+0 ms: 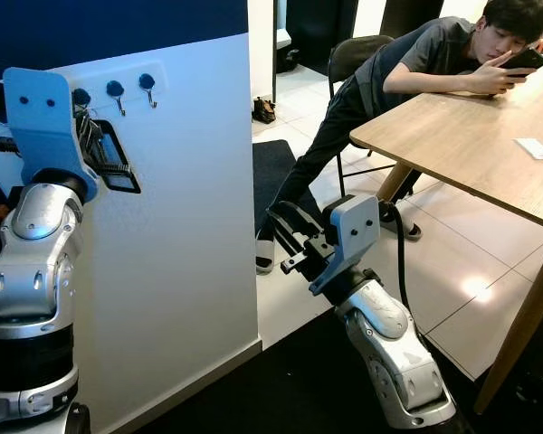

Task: Hang keys on a hook

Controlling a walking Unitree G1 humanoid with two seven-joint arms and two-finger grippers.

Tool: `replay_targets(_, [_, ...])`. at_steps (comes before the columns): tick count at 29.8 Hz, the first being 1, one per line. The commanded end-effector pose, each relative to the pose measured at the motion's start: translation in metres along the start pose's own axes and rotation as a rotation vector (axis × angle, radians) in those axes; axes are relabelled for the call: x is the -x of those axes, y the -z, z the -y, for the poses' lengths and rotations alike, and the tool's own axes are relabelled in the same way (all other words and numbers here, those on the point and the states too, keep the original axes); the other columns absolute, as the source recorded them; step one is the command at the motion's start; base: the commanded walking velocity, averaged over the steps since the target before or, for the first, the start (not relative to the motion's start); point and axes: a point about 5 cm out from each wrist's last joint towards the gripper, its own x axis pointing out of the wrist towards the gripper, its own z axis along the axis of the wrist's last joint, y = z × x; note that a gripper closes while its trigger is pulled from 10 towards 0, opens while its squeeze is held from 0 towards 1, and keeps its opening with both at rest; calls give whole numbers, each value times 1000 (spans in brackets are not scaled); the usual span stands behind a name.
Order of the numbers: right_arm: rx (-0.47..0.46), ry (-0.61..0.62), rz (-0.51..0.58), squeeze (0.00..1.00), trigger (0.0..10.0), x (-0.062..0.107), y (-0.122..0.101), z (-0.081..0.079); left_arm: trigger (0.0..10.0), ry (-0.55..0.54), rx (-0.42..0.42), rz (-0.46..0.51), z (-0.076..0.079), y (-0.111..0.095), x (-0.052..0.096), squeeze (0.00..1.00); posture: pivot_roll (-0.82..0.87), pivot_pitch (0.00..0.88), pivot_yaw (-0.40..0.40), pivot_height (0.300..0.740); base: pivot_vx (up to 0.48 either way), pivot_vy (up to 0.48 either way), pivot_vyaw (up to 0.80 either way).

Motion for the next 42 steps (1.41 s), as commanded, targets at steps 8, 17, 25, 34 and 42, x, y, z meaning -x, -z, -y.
replay_targets(8, [-1, -23, 13, 0, 10000, -1, -3, -7, 10000, -74, -35, 10, -7, -2, -10, 0, 88, 220, 77, 740, 0, 0, 0])
replay_targets(17, [0, -20, 11, 0, 10000, 0, -4, -8, 10000, -102, -50, -17, -15, 5, -13, 0, 82, 216, 81, 740, 0, 0, 0])
replay_targets(25, [-1, -23, 11, 0, 10000, 0, -4, -8, 10000, -72, -71, -51, -11, 14, -10, 1000, 86, 220, 75, 740, 0, 0, 0])
replay_targets(34, [-3, -23, 8, 0, 10000, 0, -3, -8, 10000, -94, -1, 47, -15, 5, 3, 0, 89, 228, 83, 740, 0, 0, 0])
replay_targets(42, [-5, -6, -1, 0, 10000, 4, -1, -6, 10000, -36, 10, 23, -8, 15, 40, 0, 104, 235, 82, 740, 0, 0, 0])
